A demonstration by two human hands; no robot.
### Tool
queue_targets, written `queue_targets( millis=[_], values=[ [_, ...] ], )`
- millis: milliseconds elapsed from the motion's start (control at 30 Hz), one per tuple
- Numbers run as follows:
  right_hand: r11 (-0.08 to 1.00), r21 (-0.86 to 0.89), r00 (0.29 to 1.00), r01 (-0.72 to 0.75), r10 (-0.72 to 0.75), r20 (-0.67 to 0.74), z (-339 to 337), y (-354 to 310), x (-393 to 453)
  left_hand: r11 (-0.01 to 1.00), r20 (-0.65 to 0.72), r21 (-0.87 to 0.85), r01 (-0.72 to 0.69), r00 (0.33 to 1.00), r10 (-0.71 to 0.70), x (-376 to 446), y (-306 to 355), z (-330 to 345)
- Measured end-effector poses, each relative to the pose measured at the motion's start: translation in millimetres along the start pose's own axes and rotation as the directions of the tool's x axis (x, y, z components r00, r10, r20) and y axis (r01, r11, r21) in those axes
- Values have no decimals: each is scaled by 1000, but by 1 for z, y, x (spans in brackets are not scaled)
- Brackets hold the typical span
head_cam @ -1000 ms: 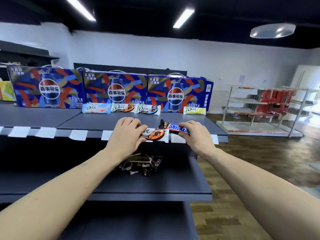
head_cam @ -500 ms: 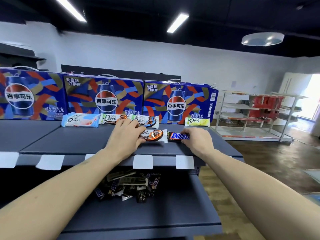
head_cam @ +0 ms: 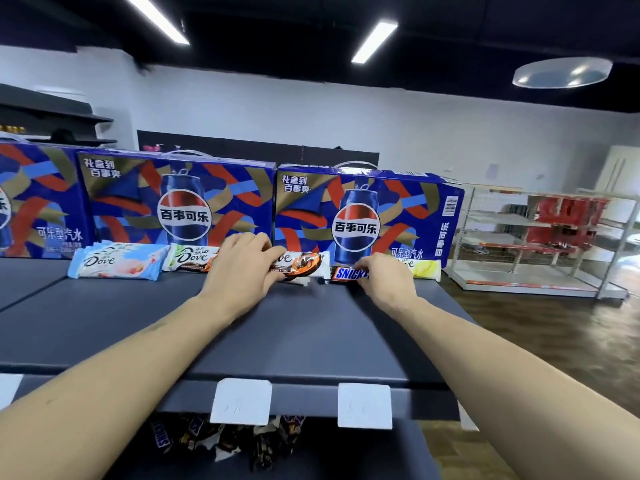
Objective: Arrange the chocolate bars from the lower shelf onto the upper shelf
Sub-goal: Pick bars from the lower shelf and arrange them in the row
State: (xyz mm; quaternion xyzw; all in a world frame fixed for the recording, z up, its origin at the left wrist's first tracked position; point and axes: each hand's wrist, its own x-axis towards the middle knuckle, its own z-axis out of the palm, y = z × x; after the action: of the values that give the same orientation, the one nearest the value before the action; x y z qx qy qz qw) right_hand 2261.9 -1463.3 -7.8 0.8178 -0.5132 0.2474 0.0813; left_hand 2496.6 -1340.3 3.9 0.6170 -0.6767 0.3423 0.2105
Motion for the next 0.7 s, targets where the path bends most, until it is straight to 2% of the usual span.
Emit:
queue_targets(
  millis=[133, 700],
  values=[
    [999, -11, 999, 35, -35, -16, 14, 2, 20, 999, 0, 38, -1, 1000, 1, 10, -5, 11],
    [1000, 14, 999, -13, 14, -50, 33, -5, 42, 1000, 18, 24, -4, 1000, 3, 16, -24, 25]
  ],
)
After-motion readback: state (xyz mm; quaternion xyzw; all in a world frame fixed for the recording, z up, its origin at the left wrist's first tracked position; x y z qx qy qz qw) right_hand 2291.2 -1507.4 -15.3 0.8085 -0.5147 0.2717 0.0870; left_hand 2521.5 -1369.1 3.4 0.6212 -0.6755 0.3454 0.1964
